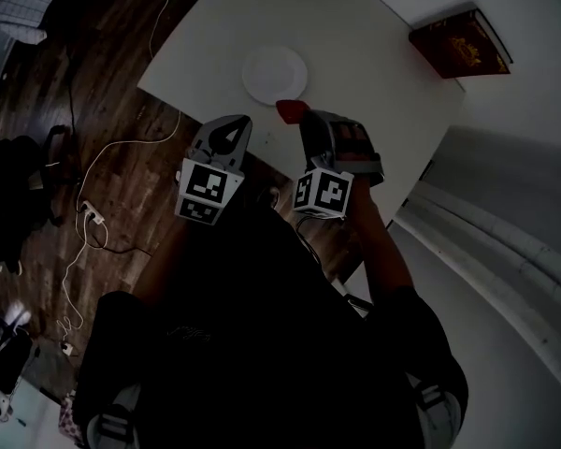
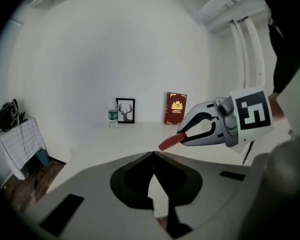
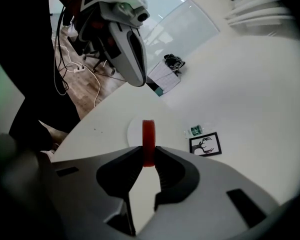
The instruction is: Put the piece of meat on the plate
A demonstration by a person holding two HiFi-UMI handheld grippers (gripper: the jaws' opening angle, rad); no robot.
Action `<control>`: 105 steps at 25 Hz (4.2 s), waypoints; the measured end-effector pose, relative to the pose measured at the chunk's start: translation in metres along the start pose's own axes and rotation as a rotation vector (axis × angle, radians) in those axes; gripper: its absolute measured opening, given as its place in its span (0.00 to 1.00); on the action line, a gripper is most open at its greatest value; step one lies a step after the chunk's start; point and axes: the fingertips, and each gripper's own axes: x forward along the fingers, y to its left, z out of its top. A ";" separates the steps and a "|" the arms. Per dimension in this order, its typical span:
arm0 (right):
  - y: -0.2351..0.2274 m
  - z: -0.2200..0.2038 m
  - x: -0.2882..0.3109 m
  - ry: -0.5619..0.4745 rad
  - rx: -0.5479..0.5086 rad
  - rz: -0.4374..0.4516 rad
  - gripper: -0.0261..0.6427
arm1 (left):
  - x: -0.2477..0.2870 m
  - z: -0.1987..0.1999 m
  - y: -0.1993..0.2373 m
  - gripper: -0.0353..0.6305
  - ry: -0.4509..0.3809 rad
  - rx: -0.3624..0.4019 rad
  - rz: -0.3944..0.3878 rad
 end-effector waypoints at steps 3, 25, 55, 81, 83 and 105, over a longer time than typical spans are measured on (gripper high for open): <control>-0.002 0.001 0.016 0.045 -0.035 0.011 0.17 | 0.003 -0.005 0.009 0.06 -0.008 -0.023 0.016; 0.017 0.008 0.090 0.148 -0.104 0.102 0.17 | 0.012 -0.029 0.043 0.06 0.043 -0.094 -0.010; 0.020 0.005 0.123 0.217 -0.174 0.038 0.17 | 0.017 -0.034 0.058 0.06 0.061 -0.126 -0.008; 0.022 0.013 0.131 0.172 -0.037 0.079 0.20 | 0.018 -0.043 0.056 0.06 0.066 -0.200 -0.034; 0.019 0.012 0.134 0.176 -0.037 0.078 0.20 | 0.017 -0.044 0.056 0.06 0.066 -0.204 -0.033; 0.021 0.015 0.151 0.135 0.082 0.180 0.26 | 0.019 -0.053 0.066 0.06 0.099 -0.229 -0.038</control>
